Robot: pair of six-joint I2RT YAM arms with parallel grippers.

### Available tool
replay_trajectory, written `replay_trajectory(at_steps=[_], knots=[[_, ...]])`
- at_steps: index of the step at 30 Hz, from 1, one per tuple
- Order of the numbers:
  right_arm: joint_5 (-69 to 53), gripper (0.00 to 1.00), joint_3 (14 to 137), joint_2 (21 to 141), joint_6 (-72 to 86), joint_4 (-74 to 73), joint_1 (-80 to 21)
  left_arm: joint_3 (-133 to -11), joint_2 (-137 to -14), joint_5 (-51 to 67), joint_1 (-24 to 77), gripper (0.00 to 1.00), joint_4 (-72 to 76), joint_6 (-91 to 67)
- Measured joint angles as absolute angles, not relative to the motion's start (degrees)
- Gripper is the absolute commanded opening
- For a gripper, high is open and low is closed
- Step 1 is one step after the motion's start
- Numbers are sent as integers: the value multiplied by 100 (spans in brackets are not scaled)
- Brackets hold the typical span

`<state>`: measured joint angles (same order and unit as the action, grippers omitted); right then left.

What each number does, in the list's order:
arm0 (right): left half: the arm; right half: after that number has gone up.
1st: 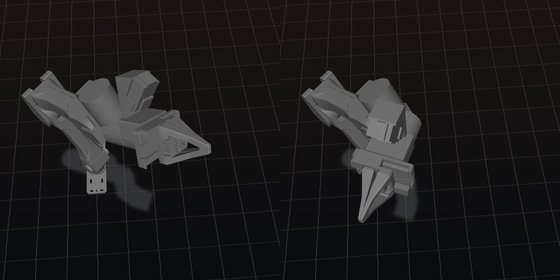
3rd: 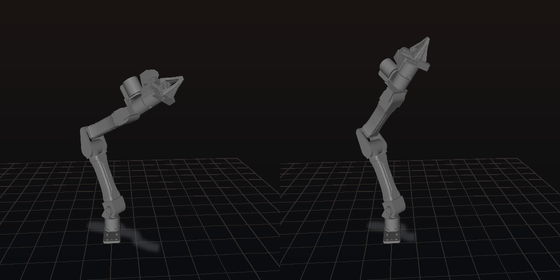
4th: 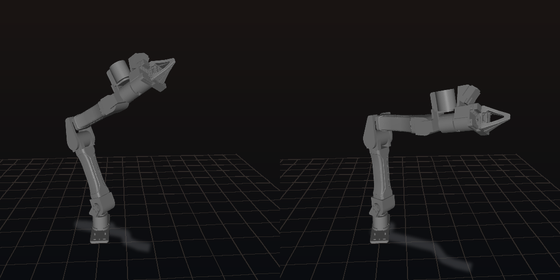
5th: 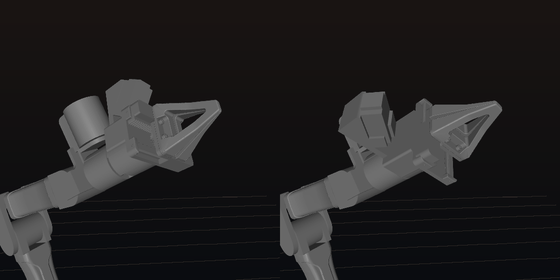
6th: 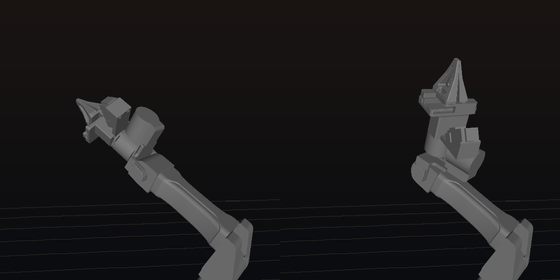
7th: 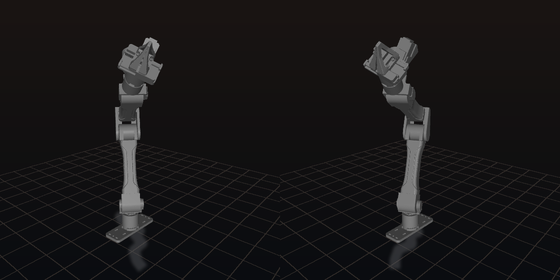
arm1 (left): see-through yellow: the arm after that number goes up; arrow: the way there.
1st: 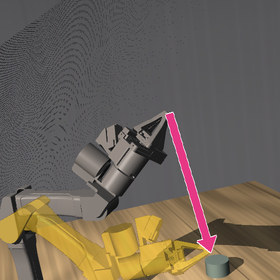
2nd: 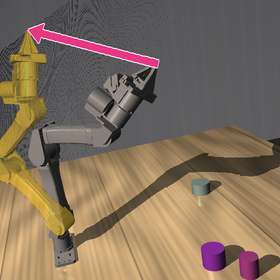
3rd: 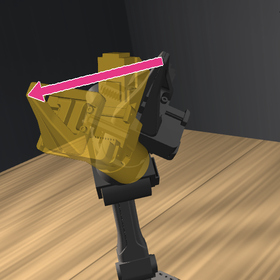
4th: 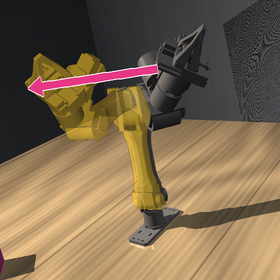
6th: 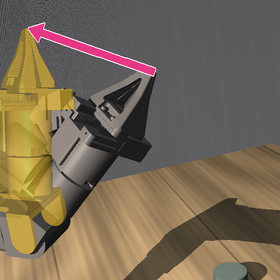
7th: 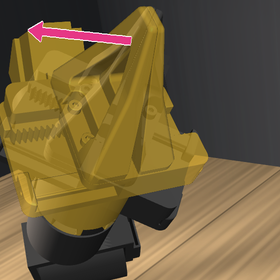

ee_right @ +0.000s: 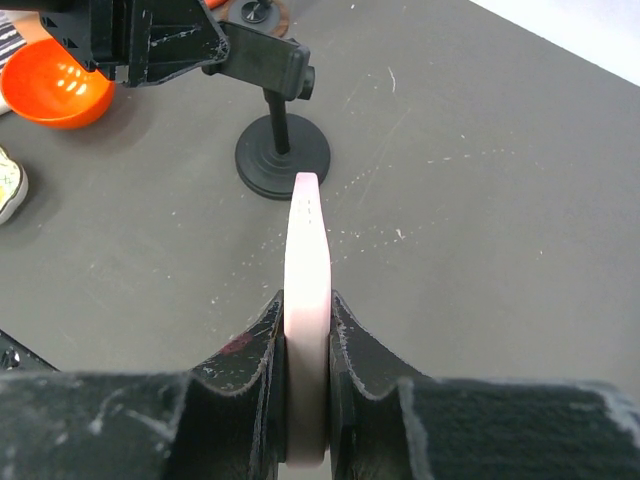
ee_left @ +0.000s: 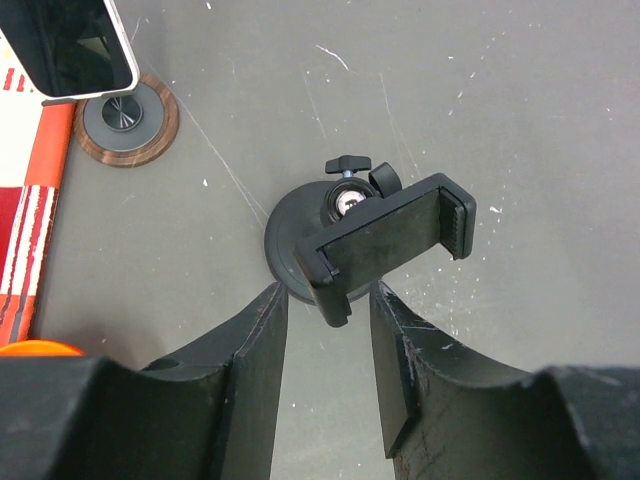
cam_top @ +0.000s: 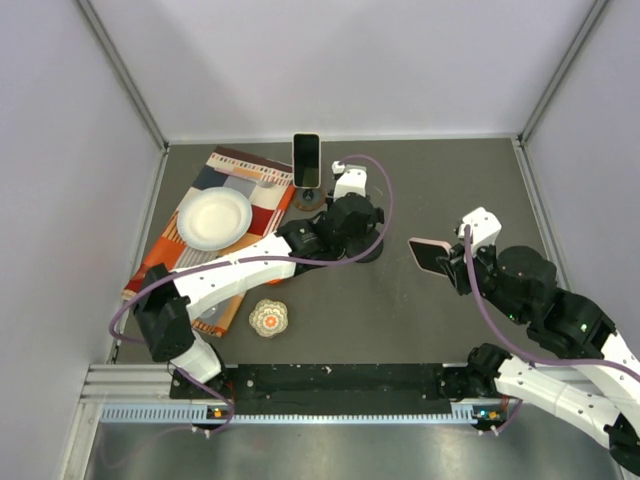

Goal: Place the phone on the phone stand

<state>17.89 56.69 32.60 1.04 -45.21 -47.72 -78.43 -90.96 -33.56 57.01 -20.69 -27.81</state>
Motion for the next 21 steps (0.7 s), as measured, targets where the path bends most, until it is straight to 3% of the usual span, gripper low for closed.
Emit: replay_trajectory(at_steps=[15, 17, 20, 21], knots=[[1702, 0, 5590, 3190, 104, -4499, -4772, -7878, -9327, -3395, 5706, 32, -2056, -2644], [1643, 0, 5590, 3194, 102, -4499, -4772, -7878, -9327, -3395, 5706, 15, -2053, -2558], [1535, 0, 5590, 3199, 99, -4499, -4772, -7878, -9327, -3476, 5701, 0, -2014, -2423], [1483, 0, 5590, 3201, 97, -4499, -4772, -7874, -9327, -3481, 5699, 0, -1984, -2338]])
